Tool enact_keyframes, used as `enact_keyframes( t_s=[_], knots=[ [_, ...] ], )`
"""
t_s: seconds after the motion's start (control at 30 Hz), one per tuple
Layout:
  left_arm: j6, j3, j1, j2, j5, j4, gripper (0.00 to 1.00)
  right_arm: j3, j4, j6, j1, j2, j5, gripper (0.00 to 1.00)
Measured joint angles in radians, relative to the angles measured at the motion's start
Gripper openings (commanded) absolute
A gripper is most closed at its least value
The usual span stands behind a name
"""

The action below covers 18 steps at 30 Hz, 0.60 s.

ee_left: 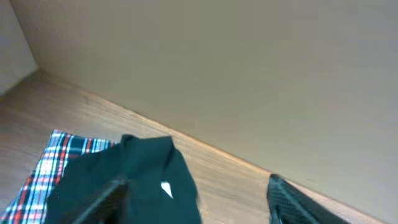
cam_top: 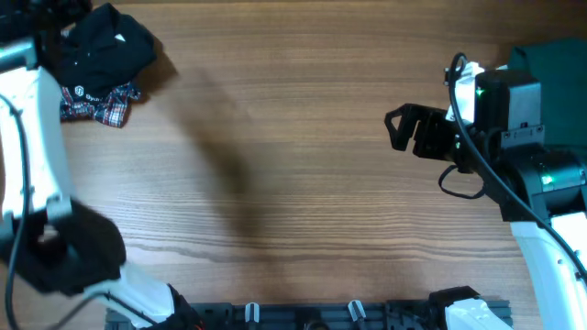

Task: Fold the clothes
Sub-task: 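Release the bundle and lift the left gripper away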

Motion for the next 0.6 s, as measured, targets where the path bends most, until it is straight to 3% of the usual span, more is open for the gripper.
enact_keyframes(
  t_s=[0.07, 0.27, 0.37, 0.47, 0.6],
  knots=[
    [0.003, 0.0, 0.0, -0.086, 0.032, -0.093, 0.81, 0.0, -0.014, 0.0, 0.0, 0.0, 0.035, 1.0],
    [0.006, 0.0, 0.0, -0.309, 0.15, -0.234, 0.86, 0.0, -0.013, -0.001, 0.0, 0.0, 0.121, 1.0],
    [0.006, 0.0, 0.0, -0.42, 0.179, -0.346, 0.81, 0.0, -0.024, -0.003, 0.0, -0.006, 0.135, 1.0],
    [0.028, 0.002, 0.0, -0.552, 0.201, -0.506, 0.93, 0.0, -0.045, -0.003, 0.0, -0.028, 0.145, 1.0],
    [0.061, 0.001, 0.0, -0.678, 0.213, -0.69, 1.0, 0.0, -0.042, -0.003, -0.001, -0.07, 0.149, 1.0]
  ],
)
